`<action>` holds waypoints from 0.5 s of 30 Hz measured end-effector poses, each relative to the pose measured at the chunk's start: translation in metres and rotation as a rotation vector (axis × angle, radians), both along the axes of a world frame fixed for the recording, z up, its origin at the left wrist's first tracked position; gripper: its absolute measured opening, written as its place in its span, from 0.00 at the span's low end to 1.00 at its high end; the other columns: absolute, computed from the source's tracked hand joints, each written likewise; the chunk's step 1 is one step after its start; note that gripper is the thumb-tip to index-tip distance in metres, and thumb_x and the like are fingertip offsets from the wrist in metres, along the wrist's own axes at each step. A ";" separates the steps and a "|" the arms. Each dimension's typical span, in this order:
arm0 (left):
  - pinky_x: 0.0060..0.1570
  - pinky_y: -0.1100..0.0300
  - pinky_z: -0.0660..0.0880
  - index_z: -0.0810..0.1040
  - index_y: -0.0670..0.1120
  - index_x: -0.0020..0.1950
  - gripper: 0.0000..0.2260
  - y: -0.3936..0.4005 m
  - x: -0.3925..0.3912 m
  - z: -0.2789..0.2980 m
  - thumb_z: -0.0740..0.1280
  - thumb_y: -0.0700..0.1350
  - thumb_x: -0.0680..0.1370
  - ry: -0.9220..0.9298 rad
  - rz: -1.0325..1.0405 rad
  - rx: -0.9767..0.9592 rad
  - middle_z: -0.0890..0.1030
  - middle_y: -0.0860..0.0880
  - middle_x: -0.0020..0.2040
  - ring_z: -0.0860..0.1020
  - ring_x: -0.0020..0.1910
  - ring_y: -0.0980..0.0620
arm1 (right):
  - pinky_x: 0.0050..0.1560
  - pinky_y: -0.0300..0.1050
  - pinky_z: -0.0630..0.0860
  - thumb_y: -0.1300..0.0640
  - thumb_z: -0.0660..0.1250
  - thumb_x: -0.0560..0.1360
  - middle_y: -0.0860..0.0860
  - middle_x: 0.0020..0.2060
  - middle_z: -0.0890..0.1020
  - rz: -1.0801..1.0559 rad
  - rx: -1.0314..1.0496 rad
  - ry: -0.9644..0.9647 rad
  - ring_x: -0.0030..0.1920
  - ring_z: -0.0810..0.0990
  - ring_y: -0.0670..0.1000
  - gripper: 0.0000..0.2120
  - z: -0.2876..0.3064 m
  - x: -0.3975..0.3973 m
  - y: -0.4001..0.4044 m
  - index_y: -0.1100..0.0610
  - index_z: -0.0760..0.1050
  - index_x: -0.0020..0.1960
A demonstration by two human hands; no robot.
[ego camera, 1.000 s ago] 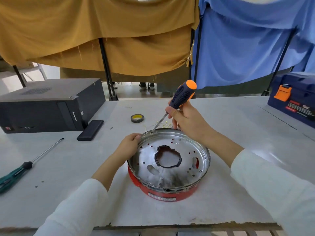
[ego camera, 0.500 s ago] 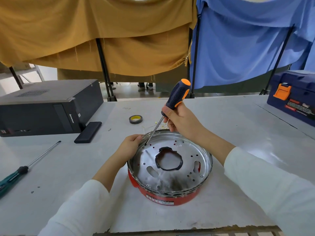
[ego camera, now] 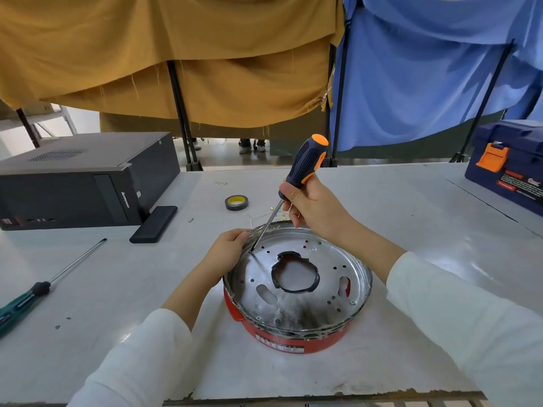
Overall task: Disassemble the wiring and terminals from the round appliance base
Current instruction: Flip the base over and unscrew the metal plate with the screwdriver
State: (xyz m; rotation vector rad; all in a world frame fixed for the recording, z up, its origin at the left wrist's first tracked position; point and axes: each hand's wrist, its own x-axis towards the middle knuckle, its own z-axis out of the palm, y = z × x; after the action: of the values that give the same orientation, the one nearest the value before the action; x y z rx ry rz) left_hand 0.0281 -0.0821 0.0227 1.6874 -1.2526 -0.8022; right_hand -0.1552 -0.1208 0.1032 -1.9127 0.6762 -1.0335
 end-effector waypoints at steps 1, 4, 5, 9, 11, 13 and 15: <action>0.45 0.64 0.69 0.78 0.49 0.59 0.14 0.000 0.000 0.000 0.54 0.45 0.83 0.000 0.001 -0.001 0.80 0.51 0.52 0.77 0.50 0.54 | 0.30 0.36 0.72 0.53 0.59 0.81 0.50 0.36 0.76 -0.001 0.001 -0.001 0.24 0.72 0.46 0.02 0.000 0.000 0.000 0.48 0.66 0.49; 0.41 0.67 0.68 0.78 0.50 0.59 0.13 -0.001 0.000 -0.001 0.54 0.46 0.83 -0.007 0.004 -0.007 0.79 0.53 0.50 0.76 0.46 0.58 | 0.30 0.36 0.73 0.53 0.59 0.81 0.50 0.36 0.77 -0.007 -0.006 -0.002 0.24 0.72 0.46 0.02 -0.002 -0.001 0.000 0.49 0.66 0.49; 0.41 0.67 0.68 0.78 0.50 0.58 0.13 -0.001 0.000 -0.001 0.54 0.45 0.83 -0.004 0.001 -0.011 0.79 0.53 0.50 0.76 0.46 0.58 | 0.30 0.36 0.73 0.53 0.59 0.81 0.50 0.36 0.77 -0.012 -0.010 -0.002 0.24 0.72 0.46 0.02 -0.002 -0.001 0.000 0.48 0.66 0.49; 0.45 0.65 0.69 0.78 0.49 0.60 0.14 -0.001 0.001 -0.002 0.54 0.45 0.83 -0.004 0.002 -0.009 0.80 0.52 0.51 0.77 0.49 0.55 | 0.29 0.35 0.72 0.53 0.59 0.81 0.50 0.35 0.76 -0.020 -0.015 -0.013 0.23 0.72 0.46 0.02 -0.004 -0.001 0.001 0.48 0.66 0.49; 0.42 0.67 0.69 0.78 0.50 0.60 0.14 -0.001 0.001 -0.002 0.55 0.45 0.83 -0.010 0.002 -0.012 0.79 0.53 0.50 0.76 0.46 0.58 | 0.28 0.35 0.72 0.53 0.58 0.81 0.49 0.35 0.76 -0.027 -0.033 -0.011 0.22 0.73 0.46 0.03 -0.004 -0.001 0.002 0.48 0.66 0.48; 0.44 0.66 0.69 0.78 0.50 0.60 0.14 0.000 0.000 -0.002 0.55 0.45 0.83 -0.007 -0.002 -0.018 0.79 0.52 0.51 0.76 0.48 0.57 | 0.27 0.34 0.71 0.53 0.58 0.81 0.50 0.35 0.76 -0.032 -0.051 -0.011 0.22 0.73 0.47 0.03 -0.004 0.000 0.004 0.48 0.65 0.48; 0.47 0.64 0.68 0.77 0.50 0.62 0.13 0.000 0.001 -0.002 0.55 0.44 0.83 -0.002 -0.008 -0.024 0.79 0.52 0.54 0.75 0.51 0.54 | 0.27 0.34 0.71 0.54 0.58 0.81 0.51 0.35 0.76 -0.033 -0.061 -0.010 0.22 0.73 0.48 0.03 -0.004 0.001 0.004 0.48 0.65 0.48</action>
State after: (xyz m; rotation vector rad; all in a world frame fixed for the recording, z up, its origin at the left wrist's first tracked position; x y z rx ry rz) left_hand 0.0288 -0.0822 0.0203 1.6656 -1.2666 -0.7878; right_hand -0.1546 -0.1164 0.0989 -1.9531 0.6794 -1.0949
